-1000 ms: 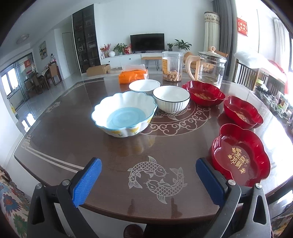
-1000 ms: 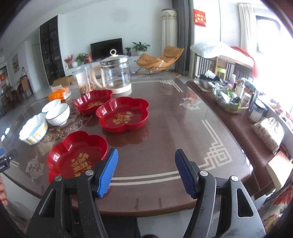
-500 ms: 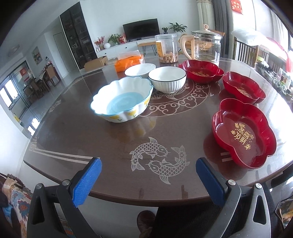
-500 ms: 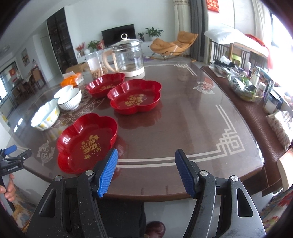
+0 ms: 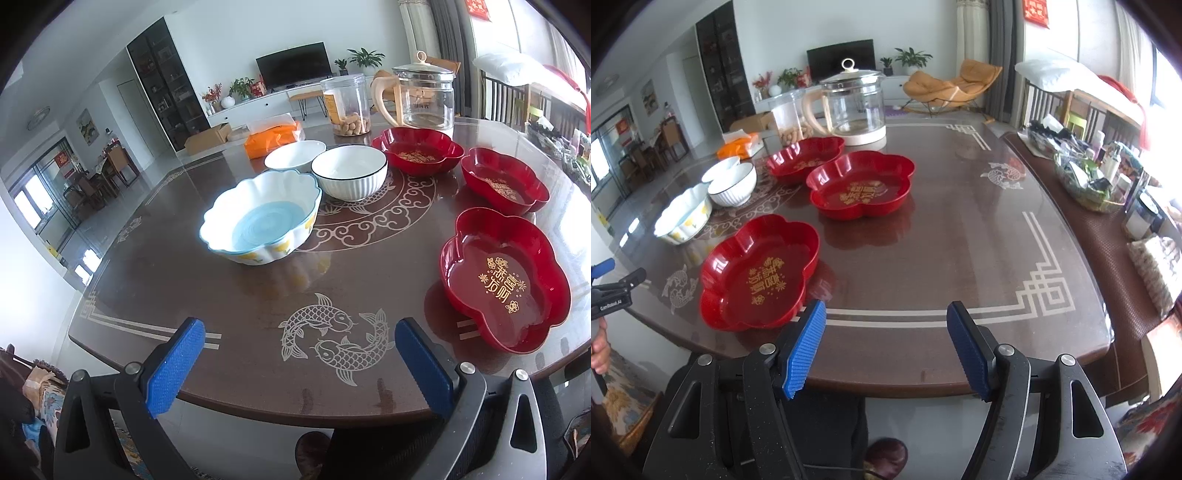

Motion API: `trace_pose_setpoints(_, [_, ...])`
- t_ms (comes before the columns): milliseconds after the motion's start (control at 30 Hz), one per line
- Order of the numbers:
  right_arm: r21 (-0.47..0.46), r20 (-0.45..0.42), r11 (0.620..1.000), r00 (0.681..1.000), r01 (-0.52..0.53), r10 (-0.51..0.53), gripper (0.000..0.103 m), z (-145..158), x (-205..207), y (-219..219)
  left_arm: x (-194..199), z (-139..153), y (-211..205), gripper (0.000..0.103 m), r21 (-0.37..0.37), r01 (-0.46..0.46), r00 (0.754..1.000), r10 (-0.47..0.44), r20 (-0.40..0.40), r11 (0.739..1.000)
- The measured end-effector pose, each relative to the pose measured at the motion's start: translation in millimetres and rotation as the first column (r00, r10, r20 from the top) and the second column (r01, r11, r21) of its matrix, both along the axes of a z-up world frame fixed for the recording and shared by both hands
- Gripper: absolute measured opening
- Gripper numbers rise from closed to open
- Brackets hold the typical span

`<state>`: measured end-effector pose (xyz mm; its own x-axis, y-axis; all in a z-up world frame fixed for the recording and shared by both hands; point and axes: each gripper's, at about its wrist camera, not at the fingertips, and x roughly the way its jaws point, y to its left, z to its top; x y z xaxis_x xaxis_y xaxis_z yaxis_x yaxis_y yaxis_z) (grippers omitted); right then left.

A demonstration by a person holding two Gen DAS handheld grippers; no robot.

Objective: Organize plates and bowls

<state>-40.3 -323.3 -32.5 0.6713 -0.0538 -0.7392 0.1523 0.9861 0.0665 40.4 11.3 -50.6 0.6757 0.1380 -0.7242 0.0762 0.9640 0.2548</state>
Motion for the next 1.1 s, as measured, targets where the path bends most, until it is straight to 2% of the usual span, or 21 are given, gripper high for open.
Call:
trace_pose_setpoints(267, [-0.008,-0.031,1.000,0.999,0.014,-0.015,0.072,-5,3,2,5,-2,1,0.102,0.011,-0.003,1.000,0.003,-0.004,1.000])
trace_pose_setpoints(400, [-0.017,-0.038,1.000,0.999,0.009,-0.010,0.072,-7,6,6,10,-8,3,0.102,0.003,0.000,1.000,0.000,-0.031,1.000])
trace_pose_setpoints(533, [-0.001,-0.076,0.999,0.996,-0.039,0.039,0.072,-14,17,10,24,-16,10,0.102,-0.095,0.030,0.991,-0.043,-0.130,0.995])
trace_pose_setpoints(600, [-0.014,-0.102,0.996,0.991,-0.087,0.085,0.072,-15,29,11,36,-13,9,0.102,-0.125,0.047,0.986,-0.066,-0.153,0.991])
trace_pose_setpoints(700, [-0.104,-0.115,0.984,0.985,-0.143,0.130,0.072,-5,55,10,62,5,2,0.102,-0.156,0.074,0.983,-0.099,-0.157,0.985])
trace_pose_setpoints(767, [-0.170,-0.103,0.971,0.983,-0.169,0.153,0.072,9,79,9,89,23,-7,0.102,-0.214,0.104,0.977,-0.140,-0.160,0.971])
trace_pose_setpoints(833, [-0.193,-0.082,0.964,0.982,-0.182,0.168,0.072,25,109,4,124,37,-18,0.102,-0.264,0.131,0.969,-0.180,-0.171,0.956])
trace_pose_setpoints(900, [-0.135,-0.053,0.973,0.982,-0.188,0.182,0.072,40,144,-4,162,47,-30,0.102,-0.295,0.141,0.962,-0.201,-0.183,0.945])
trace_pose_setpoints(967, [-0.026,-0.029,0.979,0.979,-0.204,0.203,0.072,51,181,-15,202,52,-43,0.102,-0.311,0.144,0.955,-0.214,-0.205,0.939])
trace_pose_setpoints(1100, [0.179,-0.046,0.959,0.972,-0.217,0.229,0.072,52,255,-30,279,45,-64,0.102,-0.288,0.102,0.952,-0.178,-0.249,0.952])
